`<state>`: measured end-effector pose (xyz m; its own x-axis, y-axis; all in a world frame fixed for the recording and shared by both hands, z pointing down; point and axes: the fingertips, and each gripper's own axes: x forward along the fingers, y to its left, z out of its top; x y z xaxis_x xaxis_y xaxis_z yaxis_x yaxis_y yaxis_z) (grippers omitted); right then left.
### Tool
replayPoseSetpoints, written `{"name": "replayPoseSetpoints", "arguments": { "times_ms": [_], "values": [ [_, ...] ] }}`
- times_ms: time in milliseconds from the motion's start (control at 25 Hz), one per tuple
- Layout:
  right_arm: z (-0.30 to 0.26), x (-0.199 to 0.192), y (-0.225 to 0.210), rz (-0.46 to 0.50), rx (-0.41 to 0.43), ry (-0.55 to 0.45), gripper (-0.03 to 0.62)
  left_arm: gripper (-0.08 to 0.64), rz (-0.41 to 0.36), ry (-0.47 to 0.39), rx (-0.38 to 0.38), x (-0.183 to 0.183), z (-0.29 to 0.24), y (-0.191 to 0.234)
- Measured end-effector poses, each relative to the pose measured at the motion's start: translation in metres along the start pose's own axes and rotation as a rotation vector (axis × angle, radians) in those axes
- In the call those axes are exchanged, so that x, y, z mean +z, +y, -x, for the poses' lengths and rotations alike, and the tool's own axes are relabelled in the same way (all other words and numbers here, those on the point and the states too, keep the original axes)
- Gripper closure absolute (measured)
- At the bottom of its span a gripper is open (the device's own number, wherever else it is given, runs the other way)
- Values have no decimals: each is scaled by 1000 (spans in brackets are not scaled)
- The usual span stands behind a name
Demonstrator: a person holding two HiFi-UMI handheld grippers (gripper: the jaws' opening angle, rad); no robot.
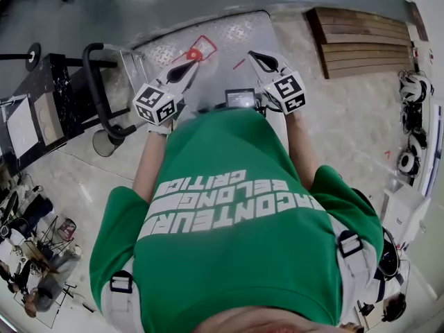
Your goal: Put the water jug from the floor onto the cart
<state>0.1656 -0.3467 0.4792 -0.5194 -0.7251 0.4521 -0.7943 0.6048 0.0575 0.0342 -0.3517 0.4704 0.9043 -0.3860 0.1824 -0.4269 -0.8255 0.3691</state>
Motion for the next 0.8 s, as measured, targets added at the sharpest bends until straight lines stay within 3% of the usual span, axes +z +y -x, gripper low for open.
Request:
{"name": "replayPoseSetpoints", "arguments": {
  "times_ms": [800],
  "values": [
    [-11, -3, 3, -9, 3, 8, 598, 548, 5, -1, 15, -4, 7, 4]
  ]
}}
